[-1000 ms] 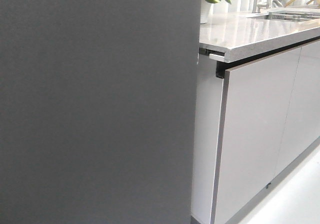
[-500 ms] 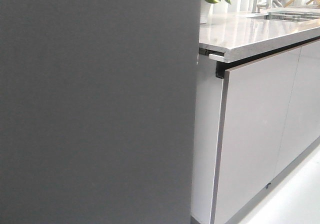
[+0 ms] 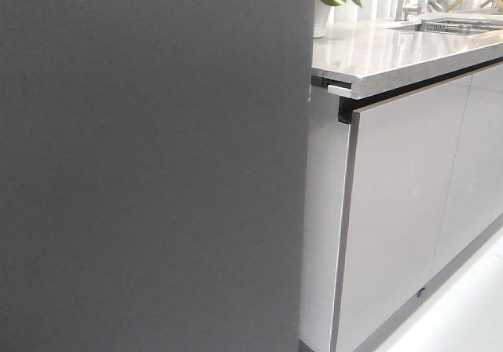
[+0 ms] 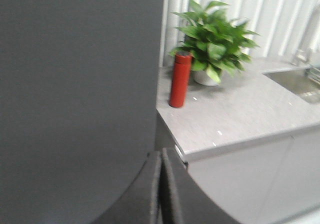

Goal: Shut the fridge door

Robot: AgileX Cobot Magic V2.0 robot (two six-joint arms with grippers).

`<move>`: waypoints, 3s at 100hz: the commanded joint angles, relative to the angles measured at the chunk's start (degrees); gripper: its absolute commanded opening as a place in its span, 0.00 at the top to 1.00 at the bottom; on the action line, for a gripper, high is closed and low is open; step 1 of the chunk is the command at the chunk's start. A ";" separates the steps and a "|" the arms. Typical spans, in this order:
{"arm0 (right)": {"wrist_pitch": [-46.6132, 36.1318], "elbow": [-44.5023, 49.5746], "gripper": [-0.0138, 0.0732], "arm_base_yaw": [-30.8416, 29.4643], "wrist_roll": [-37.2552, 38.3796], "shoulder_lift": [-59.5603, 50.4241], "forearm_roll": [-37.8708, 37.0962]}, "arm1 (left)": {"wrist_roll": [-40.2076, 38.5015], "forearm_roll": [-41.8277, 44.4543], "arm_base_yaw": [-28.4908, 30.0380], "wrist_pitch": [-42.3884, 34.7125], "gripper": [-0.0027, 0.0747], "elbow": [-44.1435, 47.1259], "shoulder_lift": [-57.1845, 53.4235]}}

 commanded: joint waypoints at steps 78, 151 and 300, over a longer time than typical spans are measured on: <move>-9.49 27.58 0.89 -0.35 4.49 -22.94 -2.33 | -0.25 -0.23 -0.08 -4.25 0.99 2.01 -0.61; -5.45 28.33 0.89 -0.35 4.49 -23.44 -1.46 | -0.25 -0.23 -0.08 -4.25 0.99 2.01 -0.61; -70.39 99.51 0.89 -33.63 4.49 -42.96 11.86 | -0.25 -0.23 -0.08 -4.25 0.99 2.01 -0.61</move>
